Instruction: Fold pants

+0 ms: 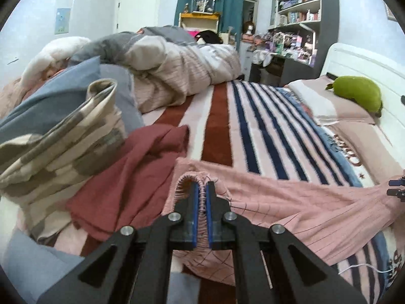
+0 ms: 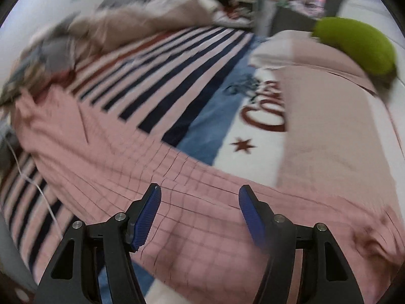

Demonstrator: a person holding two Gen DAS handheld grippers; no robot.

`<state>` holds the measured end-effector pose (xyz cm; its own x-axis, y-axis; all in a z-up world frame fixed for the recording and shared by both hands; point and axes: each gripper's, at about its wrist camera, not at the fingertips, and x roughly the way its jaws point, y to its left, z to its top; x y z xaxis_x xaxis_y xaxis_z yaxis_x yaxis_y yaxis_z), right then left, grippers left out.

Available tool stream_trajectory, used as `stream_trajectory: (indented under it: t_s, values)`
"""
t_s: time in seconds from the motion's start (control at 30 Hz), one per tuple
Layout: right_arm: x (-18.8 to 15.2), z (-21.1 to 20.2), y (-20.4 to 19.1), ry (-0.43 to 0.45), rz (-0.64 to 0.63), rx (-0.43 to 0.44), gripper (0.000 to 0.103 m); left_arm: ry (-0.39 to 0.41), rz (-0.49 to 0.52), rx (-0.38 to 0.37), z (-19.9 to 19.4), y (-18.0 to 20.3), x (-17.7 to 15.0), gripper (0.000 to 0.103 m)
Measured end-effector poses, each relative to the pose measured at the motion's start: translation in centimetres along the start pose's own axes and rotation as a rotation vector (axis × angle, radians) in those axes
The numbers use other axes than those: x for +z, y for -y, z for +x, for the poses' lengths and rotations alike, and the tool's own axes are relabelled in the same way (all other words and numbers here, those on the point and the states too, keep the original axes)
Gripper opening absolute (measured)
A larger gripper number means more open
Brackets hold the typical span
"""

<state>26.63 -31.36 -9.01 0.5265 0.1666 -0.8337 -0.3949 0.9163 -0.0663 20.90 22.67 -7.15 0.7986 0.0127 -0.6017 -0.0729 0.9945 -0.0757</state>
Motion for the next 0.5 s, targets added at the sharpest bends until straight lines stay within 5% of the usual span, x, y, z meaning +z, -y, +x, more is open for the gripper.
stream_trajectory:
  t_s: [0.17, 0.33, 0.43, 0.47, 0.5]
  values:
    - [-0.5, 3.7, -2.0, -0.103, -0.086, 0.096, 0.059, -0.011, -0.017, -0.001, 0.3, -0.7, -0.8, 0.003]
    - [-1.7, 4.7, -4.1, -0.166, -0.206, 0.084, 0.059, -0.015, -0.007, 0.005, 0.3, -0.6, -0.9, 0.003]
    - [-1.2, 4.8, -4.2, -0.133, -0.198, 0.067, 0.059, -0.013, -0.007, 0.005, 0.4, -0.7, -0.9, 0.003]
    - [-0.8, 4.9, -4.0, -0.127, -0.183, 0.073, 0.057, -0.012, -0.009, 0.005, 0.4, -0.6, -0.9, 0.003]
    - [-0.6, 5.2, -3.9, -0.144, -0.176, 0.092, 0.033, -0.010, -0.010, 0.005, 0.4, -0.7, -0.8, 0.003]
